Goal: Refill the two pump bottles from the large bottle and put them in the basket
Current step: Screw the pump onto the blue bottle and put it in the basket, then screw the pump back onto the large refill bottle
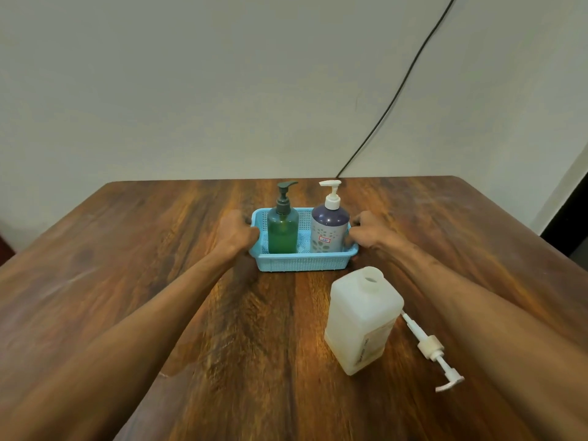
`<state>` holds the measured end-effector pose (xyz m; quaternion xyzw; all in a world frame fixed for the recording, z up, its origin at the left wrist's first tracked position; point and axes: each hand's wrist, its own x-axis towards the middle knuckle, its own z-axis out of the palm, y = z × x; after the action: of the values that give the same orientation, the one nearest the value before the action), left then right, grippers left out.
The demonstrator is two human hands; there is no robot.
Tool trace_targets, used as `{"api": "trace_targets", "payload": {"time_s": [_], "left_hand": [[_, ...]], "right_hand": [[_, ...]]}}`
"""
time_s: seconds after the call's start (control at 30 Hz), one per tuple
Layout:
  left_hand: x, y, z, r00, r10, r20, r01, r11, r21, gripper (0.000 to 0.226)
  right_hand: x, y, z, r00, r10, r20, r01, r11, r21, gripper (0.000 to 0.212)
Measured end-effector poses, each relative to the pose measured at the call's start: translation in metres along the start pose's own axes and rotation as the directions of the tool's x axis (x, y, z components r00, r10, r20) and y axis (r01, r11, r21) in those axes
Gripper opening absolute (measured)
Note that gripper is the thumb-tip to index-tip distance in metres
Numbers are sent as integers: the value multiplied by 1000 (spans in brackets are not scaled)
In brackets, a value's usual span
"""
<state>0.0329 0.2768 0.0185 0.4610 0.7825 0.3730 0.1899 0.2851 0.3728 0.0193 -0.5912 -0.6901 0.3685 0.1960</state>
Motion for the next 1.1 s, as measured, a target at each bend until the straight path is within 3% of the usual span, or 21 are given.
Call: {"api": "trace_targets", "payload": {"time_s": [0.7,0.83,1.0,1.1], "left_hand": [[99,1,24,998,-54,-31,52,996,-66,16],[83,-2,17,998,-64,-6,63,991,-119,15],[39,5,4,996,15,-83,-26,992,-125,54],[-2,15,-2,988,118,-95,-129,983,-127,53]], "right_hand": [[98,-18,1,1000,11,5,-11,998,58,25],[79,-15,-3,1000,4,-6,-3,995,102,39],[27,-17,-22,988,-100,-119,109,992,65,42],[-13,-15,-33,975,-153,-160,172,978,117,39]]}}
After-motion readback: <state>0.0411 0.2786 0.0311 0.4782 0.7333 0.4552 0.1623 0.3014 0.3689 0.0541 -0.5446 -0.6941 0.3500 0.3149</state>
